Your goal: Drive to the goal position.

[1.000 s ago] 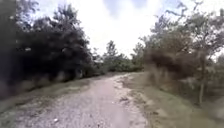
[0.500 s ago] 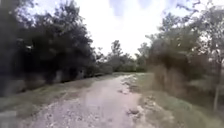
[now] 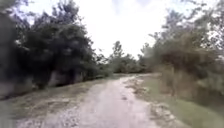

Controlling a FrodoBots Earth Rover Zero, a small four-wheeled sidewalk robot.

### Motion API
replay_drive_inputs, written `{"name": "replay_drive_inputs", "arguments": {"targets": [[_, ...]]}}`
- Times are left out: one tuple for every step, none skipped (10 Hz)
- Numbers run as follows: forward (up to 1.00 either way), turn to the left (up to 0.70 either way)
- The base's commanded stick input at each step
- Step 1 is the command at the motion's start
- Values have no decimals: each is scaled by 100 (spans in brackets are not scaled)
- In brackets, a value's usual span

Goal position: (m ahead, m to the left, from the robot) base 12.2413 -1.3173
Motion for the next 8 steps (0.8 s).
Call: {"name": "replay_drive_inputs", "arguments": {"targets": [[100, 0], [100, 0], [100, 0], [100, 0], [100, -26], [100, -38], [100, -40], [100, -40]]}}
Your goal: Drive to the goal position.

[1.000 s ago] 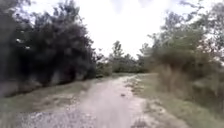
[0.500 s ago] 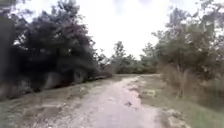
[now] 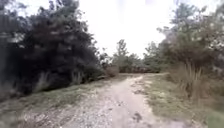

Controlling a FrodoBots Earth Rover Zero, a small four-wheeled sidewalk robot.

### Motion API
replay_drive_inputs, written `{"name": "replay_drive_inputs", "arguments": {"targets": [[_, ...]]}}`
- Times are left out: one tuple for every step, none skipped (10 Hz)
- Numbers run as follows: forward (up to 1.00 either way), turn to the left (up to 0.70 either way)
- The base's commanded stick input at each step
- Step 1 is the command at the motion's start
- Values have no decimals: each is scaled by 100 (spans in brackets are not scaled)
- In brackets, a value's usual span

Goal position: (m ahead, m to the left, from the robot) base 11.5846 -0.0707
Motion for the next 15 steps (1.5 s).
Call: {"name": "replay_drive_inputs", "arguments": {"targets": [[100, -40], [100, -40], [100, -23], [100, -4], [100, -1], [100, 0], [100, 0], [100, 0], [100, 0], [100, 0], [100, 0], [100, 0], [100, 0], [100, 0], [100, 0]]}}
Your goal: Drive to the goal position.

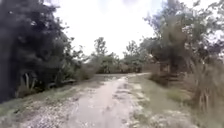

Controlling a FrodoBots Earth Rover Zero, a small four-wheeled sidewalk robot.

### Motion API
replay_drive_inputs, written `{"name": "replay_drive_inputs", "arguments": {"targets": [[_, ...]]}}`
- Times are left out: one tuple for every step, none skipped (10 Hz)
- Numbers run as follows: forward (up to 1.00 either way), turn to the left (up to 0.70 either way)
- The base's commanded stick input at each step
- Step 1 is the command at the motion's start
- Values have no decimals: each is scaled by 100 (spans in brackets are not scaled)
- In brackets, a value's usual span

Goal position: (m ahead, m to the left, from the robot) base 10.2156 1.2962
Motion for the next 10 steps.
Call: {"name": "replay_drive_inputs", "arguments": {"targets": [[100, 0], [100, 0], [100, 0], [100, 0], [100, 0], [100, 0], [100, 0], [100, 0], [100, 0], [100, 0]]}}
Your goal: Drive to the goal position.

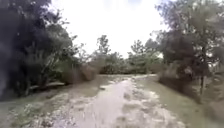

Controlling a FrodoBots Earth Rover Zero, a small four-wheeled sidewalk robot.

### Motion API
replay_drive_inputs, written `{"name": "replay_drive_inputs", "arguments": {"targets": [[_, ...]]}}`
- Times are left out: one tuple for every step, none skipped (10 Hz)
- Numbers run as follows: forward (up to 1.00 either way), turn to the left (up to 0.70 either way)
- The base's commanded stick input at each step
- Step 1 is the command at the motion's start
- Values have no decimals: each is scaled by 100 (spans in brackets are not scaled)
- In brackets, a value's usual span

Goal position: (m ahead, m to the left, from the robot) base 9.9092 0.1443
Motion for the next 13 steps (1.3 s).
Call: {"name": "replay_drive_inputs", "arguments": {"targets": [[100, 0], [100, 0], [100, 0], [100, 0], [100, -1], [100, -21], [100, -40], [100, -40], [100, -40], [100, -22], [100, 0], [100, 0], [100, 0]]}}
